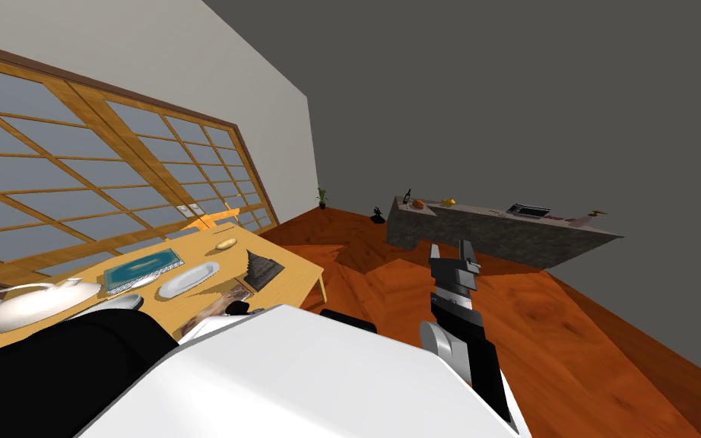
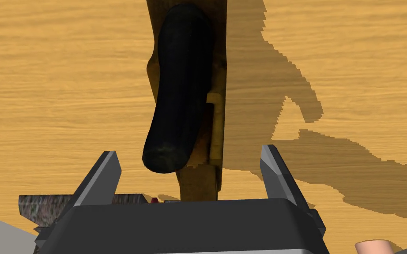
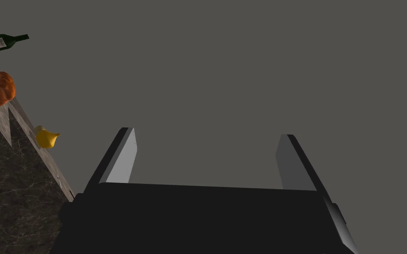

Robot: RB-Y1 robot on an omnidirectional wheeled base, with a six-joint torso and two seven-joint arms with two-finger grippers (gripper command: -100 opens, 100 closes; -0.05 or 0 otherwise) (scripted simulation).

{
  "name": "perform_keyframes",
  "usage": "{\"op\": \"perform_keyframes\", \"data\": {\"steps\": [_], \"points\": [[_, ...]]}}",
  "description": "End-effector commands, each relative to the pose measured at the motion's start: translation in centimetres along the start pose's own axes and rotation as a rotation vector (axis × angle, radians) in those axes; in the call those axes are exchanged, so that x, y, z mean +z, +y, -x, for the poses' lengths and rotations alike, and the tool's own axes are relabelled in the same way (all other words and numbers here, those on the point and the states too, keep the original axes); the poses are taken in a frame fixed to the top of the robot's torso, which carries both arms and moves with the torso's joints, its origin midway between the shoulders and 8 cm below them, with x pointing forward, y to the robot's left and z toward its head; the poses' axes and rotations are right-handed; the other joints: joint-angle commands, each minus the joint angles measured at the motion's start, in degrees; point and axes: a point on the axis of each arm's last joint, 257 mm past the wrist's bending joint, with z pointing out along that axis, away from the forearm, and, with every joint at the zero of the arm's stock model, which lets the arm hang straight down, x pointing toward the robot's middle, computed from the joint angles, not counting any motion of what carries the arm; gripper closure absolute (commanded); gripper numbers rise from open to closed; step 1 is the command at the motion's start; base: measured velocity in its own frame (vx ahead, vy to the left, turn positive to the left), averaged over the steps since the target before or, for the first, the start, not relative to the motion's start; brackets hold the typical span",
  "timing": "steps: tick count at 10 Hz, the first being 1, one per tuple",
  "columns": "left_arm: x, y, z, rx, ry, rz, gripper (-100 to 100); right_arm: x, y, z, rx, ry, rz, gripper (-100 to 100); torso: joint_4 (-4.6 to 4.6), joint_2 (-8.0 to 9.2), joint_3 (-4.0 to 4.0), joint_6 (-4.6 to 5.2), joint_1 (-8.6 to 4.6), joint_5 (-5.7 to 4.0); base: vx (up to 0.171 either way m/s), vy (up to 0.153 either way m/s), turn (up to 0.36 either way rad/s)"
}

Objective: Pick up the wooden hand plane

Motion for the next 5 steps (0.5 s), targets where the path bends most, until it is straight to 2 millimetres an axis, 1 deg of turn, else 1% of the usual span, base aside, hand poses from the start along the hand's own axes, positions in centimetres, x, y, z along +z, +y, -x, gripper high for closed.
{"op": "perform_keyframes", "data": {"steps": [1,2,3,4,5], "points": [[0.74,-0.18,-0.24,-0.004,-0.001,-0.002,-100,0.0,0.0,0.0,0.0,0.0,0.0,0,0.0,0.0,0.0,0.0,0.0,0.0,-0.01,0.02,-0.027],[1.17,-0.19,-0.4,-0.006,-0.002,-0.002,-100,0.0,0.0,0.0,0.0,0.0,0.0,0,0.0,0.0,0.0,0.0,0.0,0.0,-0.008,0.024,-0.024],[0.94,-0.18,-0.33,-0.005,-0.001,0.0,-100,0.0,0.0,0.0,0.0,0.0,0.0,0,0.0,0.0,0.0,0.0,0.02,0.0,-0.003,0.012,-0.006],[1.0,-0.2,-0.32,-0.005,-0.001,-0.002,100,0.0,0.0,0.0,0.0,0.0,0.0,0,0.0,-0.01,0.0,-0.01,-0.02,-0.01,0.0,0.0,0.0],[0.99,-0.2,-0.32,-0.005,-0.001,-0.001,100,0.0,0.0,0.0,0.0,0.0,0.0,0,0.0,-0.02,-0.01,-0.01,-0.06,-0.02,0.0,0.0,0.0]]}}
